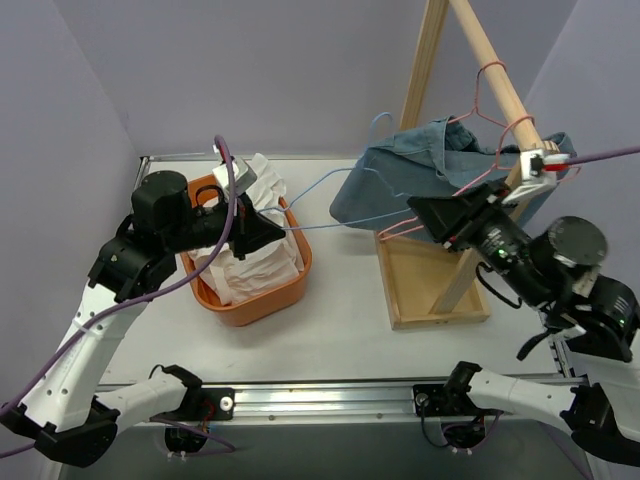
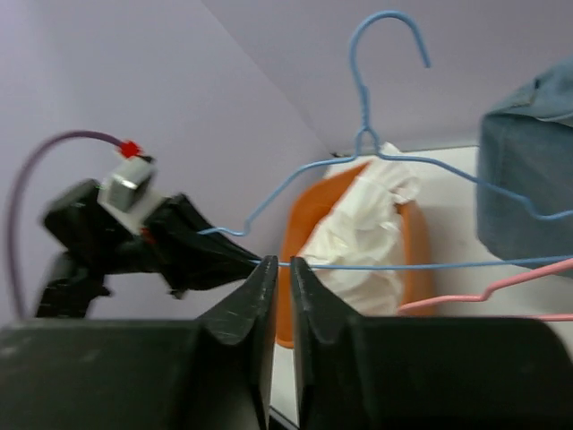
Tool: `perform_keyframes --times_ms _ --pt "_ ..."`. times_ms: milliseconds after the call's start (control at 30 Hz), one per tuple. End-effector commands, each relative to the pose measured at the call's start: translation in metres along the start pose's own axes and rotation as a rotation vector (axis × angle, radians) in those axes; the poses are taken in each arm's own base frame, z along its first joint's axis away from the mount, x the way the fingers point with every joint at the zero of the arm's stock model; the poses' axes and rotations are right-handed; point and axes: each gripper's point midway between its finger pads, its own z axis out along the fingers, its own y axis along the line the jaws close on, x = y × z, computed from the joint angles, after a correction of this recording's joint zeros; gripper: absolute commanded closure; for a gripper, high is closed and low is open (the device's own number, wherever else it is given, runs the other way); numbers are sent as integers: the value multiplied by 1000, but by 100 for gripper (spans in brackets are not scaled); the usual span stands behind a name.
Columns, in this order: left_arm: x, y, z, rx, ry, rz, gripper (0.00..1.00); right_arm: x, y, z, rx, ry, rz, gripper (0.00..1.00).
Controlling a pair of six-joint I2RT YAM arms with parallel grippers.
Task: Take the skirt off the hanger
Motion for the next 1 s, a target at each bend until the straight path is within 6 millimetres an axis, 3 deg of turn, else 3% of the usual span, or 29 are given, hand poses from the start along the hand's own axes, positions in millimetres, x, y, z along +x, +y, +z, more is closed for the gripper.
perform_keyframes --times_ms 0,133,333,467,533,567,633,667,700,767,967 --pt "-52 -36 -3 171 -128 41 98 -48 48 -17 -189 -112 23 97" --pt "-69 -48 4 275 -160 60 98 -66 63 -15 -203 -125 -9 100" --pt "-98 -62 19 436 -242 55 98 -87 61 -29 -203 -211 -1 100" --pt "-111 -52 50 482 -247 15 98 -92 54 -36 -180 -235 -9 100" --pt "-131 -59 51 512 -293 45 98 -95 53 -39 -179 -248 -9 100" --pt "-132 -53 64 512 -291 32 98 -98 52 -41 -174 -259 -4 100" --pt "-146 -63 68 537 -320 47 98 -101 53 -42 -180 -277 2 100" --pt "-146 -56 84 526 -312 29 98 -104 54 -45 -192 -290 8 100" --pt "-154 -64 85 539 -321 42 98 -104 54 -45 -193 -295 6 100" --pt "-152 -59 107 537 -301 25 98 -109 53 -48 -189 -316 8 100" --pt "-156 -70 142 565 -295 22 98 -124 55 -66 -220 -376 26 100"
